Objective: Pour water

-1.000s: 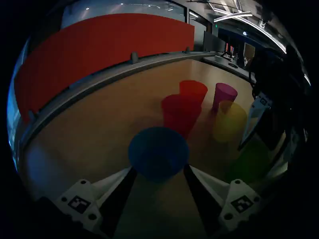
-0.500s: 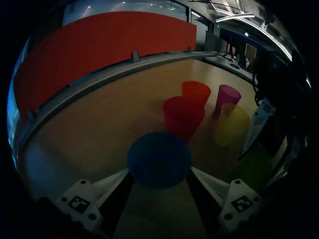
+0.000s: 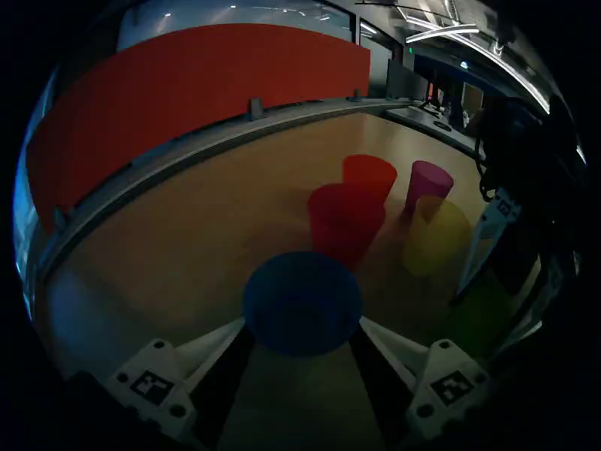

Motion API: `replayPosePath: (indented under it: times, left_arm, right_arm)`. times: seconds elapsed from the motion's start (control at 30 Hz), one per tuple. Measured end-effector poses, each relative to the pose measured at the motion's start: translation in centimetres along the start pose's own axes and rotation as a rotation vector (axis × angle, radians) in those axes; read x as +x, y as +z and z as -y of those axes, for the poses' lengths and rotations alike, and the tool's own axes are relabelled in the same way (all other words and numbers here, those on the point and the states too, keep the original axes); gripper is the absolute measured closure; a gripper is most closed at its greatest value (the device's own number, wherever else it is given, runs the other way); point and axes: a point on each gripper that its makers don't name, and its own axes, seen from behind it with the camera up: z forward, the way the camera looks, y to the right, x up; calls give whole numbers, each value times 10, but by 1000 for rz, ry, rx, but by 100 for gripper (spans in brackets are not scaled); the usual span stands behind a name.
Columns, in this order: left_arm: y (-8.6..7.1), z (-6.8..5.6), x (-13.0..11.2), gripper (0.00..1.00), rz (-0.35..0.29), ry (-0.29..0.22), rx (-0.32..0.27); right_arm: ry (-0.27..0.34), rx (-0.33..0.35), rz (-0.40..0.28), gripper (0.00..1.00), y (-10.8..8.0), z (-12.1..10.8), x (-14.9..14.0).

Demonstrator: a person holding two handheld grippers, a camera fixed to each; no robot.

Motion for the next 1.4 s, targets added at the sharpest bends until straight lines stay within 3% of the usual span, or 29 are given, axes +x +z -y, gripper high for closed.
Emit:
replayPosePath:
  times: [0.4, 0.6, 1.1, 1.4]
  left_arm:
    - [-8, -1, 2, 19, -23, 9, 10]
    - [-22, -4, 13, 19, -56, -1, 11]
    - [-79, -18, 52, 19, -202, 4, 54]
    - [-120, -37, 82, 19, -315, 7, 68]
  right_arm:
    - [23, 4, -23, 10, -10, 2, 9]
    - [31, -3, -33, 10, -22, 4, 15]
    - [20, -73, -87, 10, -75, 1, 45]
    - [11, -122, -134, 9, -110, 1, 63]
